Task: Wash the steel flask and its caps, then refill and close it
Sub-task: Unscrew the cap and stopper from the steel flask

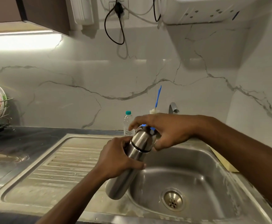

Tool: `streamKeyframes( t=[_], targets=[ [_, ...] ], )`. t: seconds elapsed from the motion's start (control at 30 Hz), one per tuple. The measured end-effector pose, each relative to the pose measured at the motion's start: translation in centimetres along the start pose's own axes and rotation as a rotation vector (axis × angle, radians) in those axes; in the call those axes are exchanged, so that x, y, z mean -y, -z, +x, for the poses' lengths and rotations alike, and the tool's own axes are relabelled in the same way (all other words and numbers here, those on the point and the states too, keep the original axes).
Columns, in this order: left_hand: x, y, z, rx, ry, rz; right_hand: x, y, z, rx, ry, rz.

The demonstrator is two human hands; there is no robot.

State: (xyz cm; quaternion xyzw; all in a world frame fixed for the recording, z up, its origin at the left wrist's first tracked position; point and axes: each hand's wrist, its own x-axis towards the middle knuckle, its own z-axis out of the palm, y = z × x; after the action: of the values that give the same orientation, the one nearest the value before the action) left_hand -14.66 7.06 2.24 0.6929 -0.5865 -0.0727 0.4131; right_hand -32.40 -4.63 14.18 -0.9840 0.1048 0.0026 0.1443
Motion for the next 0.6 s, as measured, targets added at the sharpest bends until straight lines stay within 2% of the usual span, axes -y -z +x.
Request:
streamKeyframes(
  t=[0.07, 0.13, 0.2, 0.33, 0.43, 0.6],
  targets=[
    [0.2, 0.1, 0.1, -0.009, 0.001, -0.008, 0.1, -0.4, 0.2, -0.046, -0.050, -0.042],
    [0.2, 0.3, 0.1, -0.020, 0.008, 0.011, 0.6, -0.7, 0.7, -0.089, -0.184, -0.085],
    [0.2, 0.5, 0.1, -0.015, 0.011, 0.037, 0.7, -0.8, 1.4, -0.094, -0.214, -0.061],
    [0.8, 1.0, 0.1, -0.020, 0.015, 0.060, 0.3, 0.5, 2.3, 0.001, -0.068, 0.048],
    [1.3, 1.6, -0.2, -0.021, 0.032, 0.065, 0.5, 1.2, 2.9, 0.077, 0.041, 0.010],
    [2.7, 3.2, -0.8, -0.049, 0.079, -0.019, 1.1, 2.2, 4.1, -0.031, 0.135, 0.063]
  ],
)
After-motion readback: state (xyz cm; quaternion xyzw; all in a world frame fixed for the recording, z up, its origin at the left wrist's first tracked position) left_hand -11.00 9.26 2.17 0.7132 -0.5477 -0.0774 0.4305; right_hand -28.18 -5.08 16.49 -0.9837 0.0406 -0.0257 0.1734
